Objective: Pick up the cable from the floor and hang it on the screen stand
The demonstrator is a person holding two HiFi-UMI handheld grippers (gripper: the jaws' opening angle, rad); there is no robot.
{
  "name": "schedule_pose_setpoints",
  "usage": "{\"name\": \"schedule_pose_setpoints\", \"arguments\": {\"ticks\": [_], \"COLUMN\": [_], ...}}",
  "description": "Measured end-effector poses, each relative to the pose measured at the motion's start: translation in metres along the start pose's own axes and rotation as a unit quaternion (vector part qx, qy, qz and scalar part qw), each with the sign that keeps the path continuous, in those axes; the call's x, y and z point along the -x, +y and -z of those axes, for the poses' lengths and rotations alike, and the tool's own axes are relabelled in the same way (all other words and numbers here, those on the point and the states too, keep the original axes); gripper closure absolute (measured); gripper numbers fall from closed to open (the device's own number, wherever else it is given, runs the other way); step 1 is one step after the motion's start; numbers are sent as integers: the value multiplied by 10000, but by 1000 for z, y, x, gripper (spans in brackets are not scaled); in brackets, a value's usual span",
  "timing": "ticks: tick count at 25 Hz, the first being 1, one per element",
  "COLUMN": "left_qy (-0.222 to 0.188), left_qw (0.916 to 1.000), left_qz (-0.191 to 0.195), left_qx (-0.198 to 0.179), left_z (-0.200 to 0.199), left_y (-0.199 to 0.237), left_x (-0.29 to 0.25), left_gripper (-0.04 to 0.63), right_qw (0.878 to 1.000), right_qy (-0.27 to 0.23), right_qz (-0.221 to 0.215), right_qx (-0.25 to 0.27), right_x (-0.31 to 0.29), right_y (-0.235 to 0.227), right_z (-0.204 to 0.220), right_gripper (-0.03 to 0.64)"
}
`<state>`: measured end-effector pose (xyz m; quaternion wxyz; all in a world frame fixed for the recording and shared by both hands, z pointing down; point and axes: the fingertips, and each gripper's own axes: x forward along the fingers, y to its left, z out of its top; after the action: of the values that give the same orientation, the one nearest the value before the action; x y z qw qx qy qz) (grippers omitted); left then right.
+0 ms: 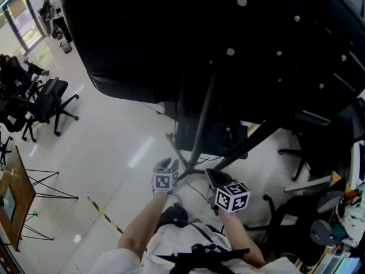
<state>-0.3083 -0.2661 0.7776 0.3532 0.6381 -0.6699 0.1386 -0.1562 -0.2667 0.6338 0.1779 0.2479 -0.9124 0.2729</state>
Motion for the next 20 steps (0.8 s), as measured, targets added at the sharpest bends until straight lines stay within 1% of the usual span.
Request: {"name": "schedule_pose_setpoints", "arguments": {"ticks": [1,3,7,9,12,16,20], "left_qy": [45,157,337,495,654,800,1014], "left_qw": [10000,9999,9994,9987,9978,9962,9939], "left_qz": [-16,-17,-71,-118,16,-59,73], "left_qx": [27,71,-25,-82,-81,-347,-431], "left_z": [-1,-2,-7,-7,-4,-9,-3], "left_y": [5,14,30,39,41,51,51], "left_x": [-9,-26,-59,-73,-91,-109,-127], "left_gripper": [464,443,443,443,443,443,443], "right_qw": [10000,9999,9997,9996,9992,9983,9970], "right_qy": [4,-1,-19,-2,45,42,-31], "right_qz": [27,70,178,243,339,481,647], "right_qx": [-31,-95,-135,-164,-214,-322,-417], "right_x": [-4,-13,-26,-31,-36,-41,-43], "right_y": [-3,-7,-13,-16,-21,-32,-45], "right_z": [-2,-7,-15,-15,-9,-8,-12], "right_gripper": [606,606,606,606,606,606,606]}}
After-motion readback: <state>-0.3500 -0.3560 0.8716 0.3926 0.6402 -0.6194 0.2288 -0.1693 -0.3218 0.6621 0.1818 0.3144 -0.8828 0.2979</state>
